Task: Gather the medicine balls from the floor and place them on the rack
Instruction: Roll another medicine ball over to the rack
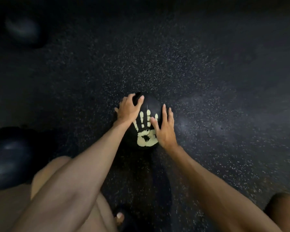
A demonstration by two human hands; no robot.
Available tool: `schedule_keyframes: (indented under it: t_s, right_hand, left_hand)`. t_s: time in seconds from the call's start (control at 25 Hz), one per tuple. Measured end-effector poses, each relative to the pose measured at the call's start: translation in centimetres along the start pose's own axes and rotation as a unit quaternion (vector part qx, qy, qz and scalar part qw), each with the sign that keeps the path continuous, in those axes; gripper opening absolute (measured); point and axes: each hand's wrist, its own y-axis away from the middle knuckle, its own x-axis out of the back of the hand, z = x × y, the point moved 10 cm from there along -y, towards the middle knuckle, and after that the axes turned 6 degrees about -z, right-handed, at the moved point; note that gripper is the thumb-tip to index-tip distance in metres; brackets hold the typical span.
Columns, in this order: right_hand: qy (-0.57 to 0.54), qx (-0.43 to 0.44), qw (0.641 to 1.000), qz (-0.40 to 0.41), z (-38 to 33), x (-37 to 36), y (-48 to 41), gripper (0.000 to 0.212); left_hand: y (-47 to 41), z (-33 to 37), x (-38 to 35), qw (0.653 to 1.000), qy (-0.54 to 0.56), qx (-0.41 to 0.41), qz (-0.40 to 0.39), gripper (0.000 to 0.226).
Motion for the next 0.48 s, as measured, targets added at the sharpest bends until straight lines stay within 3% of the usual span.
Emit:
schedule_keyframes:
  t_s: [0.08,0.2,0.24,0.4,0.48]
  right_hand:
    - [0.023,-0.043,0.999,0.004,-1.1,-0.4,-5.1,0.086]
    - [0.001,-0.155,0.988,0.007,-3.5,0.2,-10.9,0.086]
    - [0.000,-0.155,0.988,0.015,-4.1,0.3,-11.6,0.081]
    - [0.061,0.007,0.998,0.006,-6.0,-1.2,-8.8,0.077]
    - [0.093,0.004,0.995,-0.028,-3.9,-3.0,-9.2,0.080]
  left_hand:
    - [-0.1,-0.6,0.3,0.997,-0.018,-0.075,0.005,0.072]
    - [0.0,-2.1,-0.9,0.986,-0.057,-0.140,-0.066,0.093]
    - [-0.9,-2.4,-0.7,0.985,-0.050,-0.138,-0.087,0.093]
    - [-8.4,-3.2,1.9,0.991,0.030,-0.036,-0.127,0.079]
    - [-12.2,-2.6,3.1,0.992,0.050,0.018,-0.116,0.071]
